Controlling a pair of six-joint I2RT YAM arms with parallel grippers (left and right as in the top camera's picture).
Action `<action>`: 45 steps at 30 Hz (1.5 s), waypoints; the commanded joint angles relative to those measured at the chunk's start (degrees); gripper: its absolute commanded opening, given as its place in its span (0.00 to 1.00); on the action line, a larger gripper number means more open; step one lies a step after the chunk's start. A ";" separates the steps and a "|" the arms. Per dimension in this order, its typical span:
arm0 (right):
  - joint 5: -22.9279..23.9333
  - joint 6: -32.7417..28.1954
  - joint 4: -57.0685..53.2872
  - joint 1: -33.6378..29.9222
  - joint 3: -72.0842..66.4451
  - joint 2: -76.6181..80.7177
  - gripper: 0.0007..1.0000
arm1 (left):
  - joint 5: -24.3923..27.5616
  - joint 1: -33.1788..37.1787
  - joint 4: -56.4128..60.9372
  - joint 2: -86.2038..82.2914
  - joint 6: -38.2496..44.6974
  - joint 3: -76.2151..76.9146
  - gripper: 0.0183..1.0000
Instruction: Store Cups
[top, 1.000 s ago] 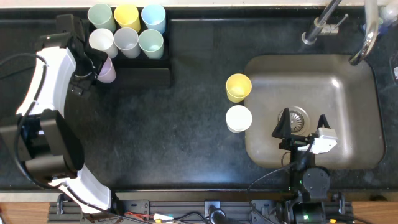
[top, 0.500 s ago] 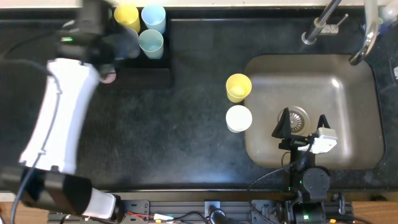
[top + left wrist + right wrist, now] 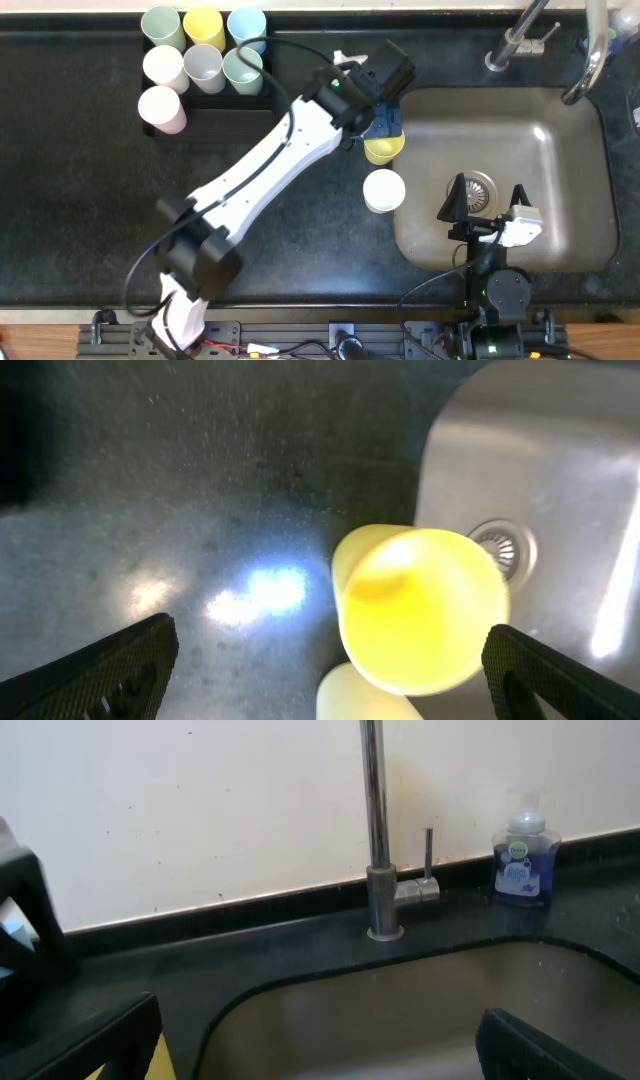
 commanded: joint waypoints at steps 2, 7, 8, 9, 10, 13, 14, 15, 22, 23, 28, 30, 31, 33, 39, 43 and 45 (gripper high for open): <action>0.35 0.24 0.39 -0.37 -0.76 -0.44 1.00 | 4.11 1.25 -1.14 2.58 0.87 2.32 1.00; 0.35 0.26 0.39 -0.37 -0.76 -0.44 1.00 | 5.79 1.51 -1.92 4.55 0.85 2.32 1.00; 0.35 0.24 0.39 -0.37 -0.76 -0.44 1.00 | 6.10 1.62 -1.92 4.92 0.85 2.32 1.00; 0.35 0.26 0.39 -0.37 -0.76 -0.44 1.00 | 6.54 1.75 -1.92 5.35 0.85 2.32 1.00; 0.35 0.24 0.39 -0.37 -0.76 -0.44 1.00 | 7.34 1.92 -1.73 5.79 0.87 2.32 1.00; 0.35 0.24 0.39 -0.37 -0.76 -0.44 1.00 | 9.35 2.25 -1.44 6.86 0.87 2.32 1.00; 0.35 0.26 0.39 -0.37 -0.76 -0.44 1.00 | 9.38 2.25 -1.51 7.10 0.87 2.32 1.00; 0.35 0.26 0.39 -0.37 -0.76 -0.44 1.00 | 9.38 2.25 -1.55 7.28 0.87 2.32 1.00; 0.35 0.24 0.39 -0.37 -0.76 -0.44 1.00 | 9.31 2.75 -1.57 7.63 1.07 2.27 1.00; 0.35 0.24 0.39 -0.37 -0.76 -0.44 1.00 | 9.33 2.84 -1.57 7.69 1.09 2.27 1.00; 0.35 0.26 0.39 -0.37 -0.76 -0.44 1.00 | 9.31 2.95 -1.55 7.69 1.07 2.27 0.61; 0.35 0.26 0.39 -0.37 -0.76 -0.44 1.00 | 9.31 2.95 -1.55 7.69 1.07 2.27 0.26; 0.35 0.24 0.39 -0.37 -0.76 -0.44 1.00 | 9.33 2.95 -1.53 7.69 1.05 2.27 0.18; 0.35 0.24 0.39 -0.37 -0.76 -0.44 1.00 | 9.33 2.95 -1.42 7.69 1.05 2.27 0.04; 0.35 0.24 0.39 -0.37 -0.76 -0.44 1.00 | 8.90 3.08 -0.66 7.67 1.03 2.27 0.02; 0.35 0.24 0.39 -0.37 -0.76 -0.44 1.00 | 8.04 4.61 -0.70 5.44 0.81 2.29 0.02; 0.35 0.24 0.39 -0.37 -0.76 -0.44 1.00 | 7.61 6.34 -0.81 2.75 0.83 2.27 0.02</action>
